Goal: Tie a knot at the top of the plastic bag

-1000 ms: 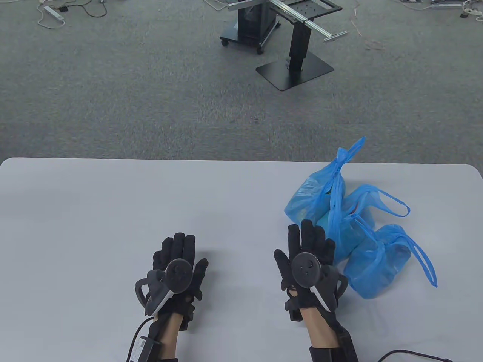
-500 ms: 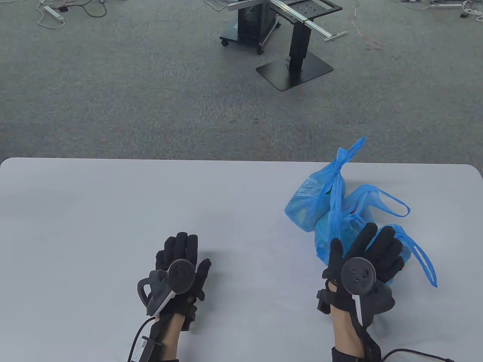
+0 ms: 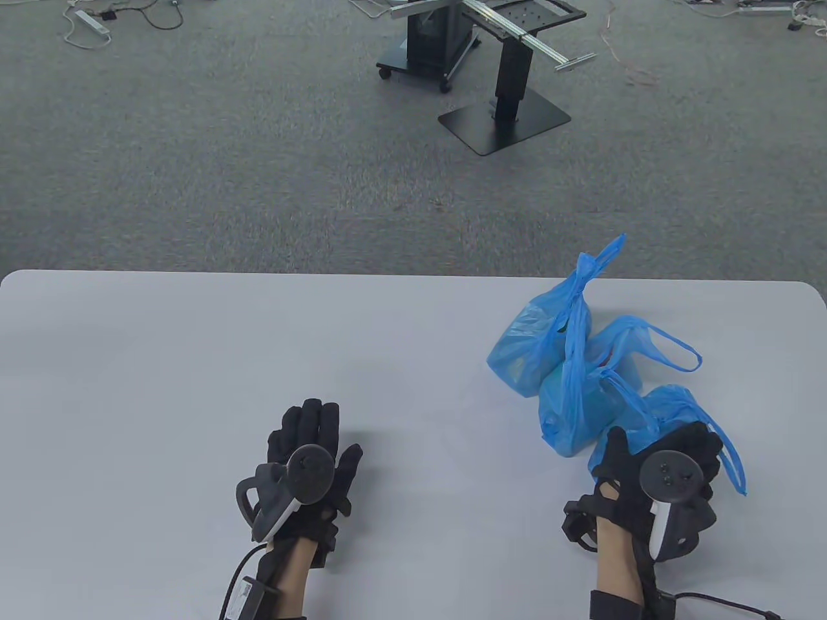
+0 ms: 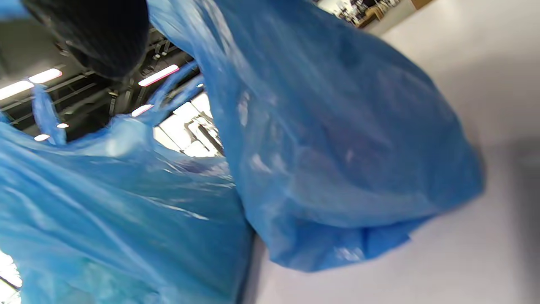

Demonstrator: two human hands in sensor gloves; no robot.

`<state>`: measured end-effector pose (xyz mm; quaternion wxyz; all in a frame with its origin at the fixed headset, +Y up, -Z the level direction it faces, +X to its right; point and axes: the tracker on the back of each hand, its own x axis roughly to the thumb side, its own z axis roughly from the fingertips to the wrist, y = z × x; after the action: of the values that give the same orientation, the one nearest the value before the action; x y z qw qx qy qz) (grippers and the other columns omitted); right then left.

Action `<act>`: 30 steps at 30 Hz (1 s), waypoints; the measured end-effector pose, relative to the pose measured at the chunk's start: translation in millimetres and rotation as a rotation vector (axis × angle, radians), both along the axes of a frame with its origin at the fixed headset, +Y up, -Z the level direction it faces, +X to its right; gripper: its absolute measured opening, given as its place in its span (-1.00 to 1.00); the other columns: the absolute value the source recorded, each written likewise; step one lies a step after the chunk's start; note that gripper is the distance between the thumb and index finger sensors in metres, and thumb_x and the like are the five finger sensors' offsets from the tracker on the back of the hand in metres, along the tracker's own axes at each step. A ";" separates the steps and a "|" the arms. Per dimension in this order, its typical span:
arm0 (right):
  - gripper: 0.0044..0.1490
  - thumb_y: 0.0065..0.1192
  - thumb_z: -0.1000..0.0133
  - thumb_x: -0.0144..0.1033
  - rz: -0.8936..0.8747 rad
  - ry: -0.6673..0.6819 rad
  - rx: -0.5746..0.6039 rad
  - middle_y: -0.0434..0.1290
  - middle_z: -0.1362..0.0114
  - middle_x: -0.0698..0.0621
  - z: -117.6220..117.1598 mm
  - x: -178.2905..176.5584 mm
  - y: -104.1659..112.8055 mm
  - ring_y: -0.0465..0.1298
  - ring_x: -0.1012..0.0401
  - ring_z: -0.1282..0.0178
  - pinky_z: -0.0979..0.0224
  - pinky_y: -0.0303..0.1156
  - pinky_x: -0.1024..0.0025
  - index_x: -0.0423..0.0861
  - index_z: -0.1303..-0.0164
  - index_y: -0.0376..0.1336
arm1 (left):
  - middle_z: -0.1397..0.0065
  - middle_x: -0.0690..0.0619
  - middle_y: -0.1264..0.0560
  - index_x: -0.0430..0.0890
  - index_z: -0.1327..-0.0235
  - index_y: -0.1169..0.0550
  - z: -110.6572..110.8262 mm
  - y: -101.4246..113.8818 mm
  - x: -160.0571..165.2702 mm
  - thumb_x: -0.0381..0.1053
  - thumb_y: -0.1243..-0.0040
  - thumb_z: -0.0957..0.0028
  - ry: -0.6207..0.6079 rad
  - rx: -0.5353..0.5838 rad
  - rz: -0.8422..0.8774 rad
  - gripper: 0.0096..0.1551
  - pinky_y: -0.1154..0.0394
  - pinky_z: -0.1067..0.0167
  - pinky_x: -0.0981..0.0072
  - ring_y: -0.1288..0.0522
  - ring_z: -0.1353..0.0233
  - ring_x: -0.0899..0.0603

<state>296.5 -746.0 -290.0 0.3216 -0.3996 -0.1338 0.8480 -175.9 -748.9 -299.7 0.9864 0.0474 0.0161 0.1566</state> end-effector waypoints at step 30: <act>-0.43 0.02 -0.19 -0.27 -0.461 -0.228 0.333 0.39 -0.50 0.10 13.7 43.0 -24.0 0.40 0.08 -0.53 -0.68 0.20 0.03 0.17 -0.46 0.17 | -0.75 0.19 -0.06 0.21 -0.68 -0.15 1.4 -0.3 2.0 0.43 -0.10 -0.07 -0.006 -0.024 0.022 -0.09 -0.08 -0.61 -0.22 -0.04 -0.78 -0.19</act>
<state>339.5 -770.0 -276.3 0.5493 -0.4538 -0.2121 0.6688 -173.9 -749.2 -298.4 0.9852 0.0350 0.0155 0.1672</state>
